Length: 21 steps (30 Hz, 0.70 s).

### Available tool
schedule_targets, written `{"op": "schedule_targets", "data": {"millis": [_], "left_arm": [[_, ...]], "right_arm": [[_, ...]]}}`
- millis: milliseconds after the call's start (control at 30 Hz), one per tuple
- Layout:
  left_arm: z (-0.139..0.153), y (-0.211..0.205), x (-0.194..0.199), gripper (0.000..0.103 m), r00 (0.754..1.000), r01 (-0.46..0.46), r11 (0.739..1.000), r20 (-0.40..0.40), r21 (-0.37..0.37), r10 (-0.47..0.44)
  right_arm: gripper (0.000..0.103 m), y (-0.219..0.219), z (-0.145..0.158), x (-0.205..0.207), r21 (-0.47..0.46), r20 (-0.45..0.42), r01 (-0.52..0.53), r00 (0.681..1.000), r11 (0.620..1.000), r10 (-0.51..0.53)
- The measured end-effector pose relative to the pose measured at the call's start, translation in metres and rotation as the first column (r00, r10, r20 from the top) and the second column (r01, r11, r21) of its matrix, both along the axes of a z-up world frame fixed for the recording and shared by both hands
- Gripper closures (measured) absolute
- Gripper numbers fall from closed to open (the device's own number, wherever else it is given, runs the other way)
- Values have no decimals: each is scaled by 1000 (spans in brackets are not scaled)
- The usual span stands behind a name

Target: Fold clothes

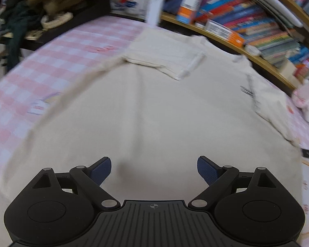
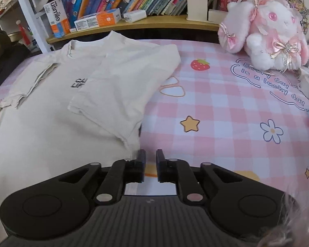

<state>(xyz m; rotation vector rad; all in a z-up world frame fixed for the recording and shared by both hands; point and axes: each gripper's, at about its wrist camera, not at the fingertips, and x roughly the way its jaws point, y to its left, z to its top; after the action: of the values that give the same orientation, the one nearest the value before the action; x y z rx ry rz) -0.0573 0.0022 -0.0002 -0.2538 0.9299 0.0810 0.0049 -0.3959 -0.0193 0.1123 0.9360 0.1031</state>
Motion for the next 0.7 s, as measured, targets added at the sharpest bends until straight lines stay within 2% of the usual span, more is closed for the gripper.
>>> {"op": "schedule_targets", "data": {"millis": [67,133,233,400,467,533,600,700], "left_arm": [[1,16,2,10,1000,-19,999,3,26,19],[2,33,5,10,1000,-27,998,13,61,27],[1,58,10,10,999,-28,992,22,123,25],[-6,99,19,10,1000,-15,983,-13,181,18],[-11,111,21,11,1000,-17,981,-20,191,21],[-16,120,23,12,1000,-10,982,-22,188,14],[-20,123,25,12,999,20,982,-32,187,-15],[-26,123,26,15,998,55,982,-36,179,-49]], "right_arm": [[66,3,6,-12,2,12,10,1000,1000,-10],[59,4,11,-28,13,19,27,999,1000,-28],[56,8,13,-50,17,7,54,999,998,-54],[57,20,1,-81,23,-56,110,992,994,-109],[56,27,-1,-90,14,-48,123,991,992,-122],[57,33,-2,-93,-10,-42,125,991,992,-126],[63,37,-2,-93,-29,-33,141,989,990,-142],[87,42,-3,-92,-66,-26,143,989,988,-145]]}}
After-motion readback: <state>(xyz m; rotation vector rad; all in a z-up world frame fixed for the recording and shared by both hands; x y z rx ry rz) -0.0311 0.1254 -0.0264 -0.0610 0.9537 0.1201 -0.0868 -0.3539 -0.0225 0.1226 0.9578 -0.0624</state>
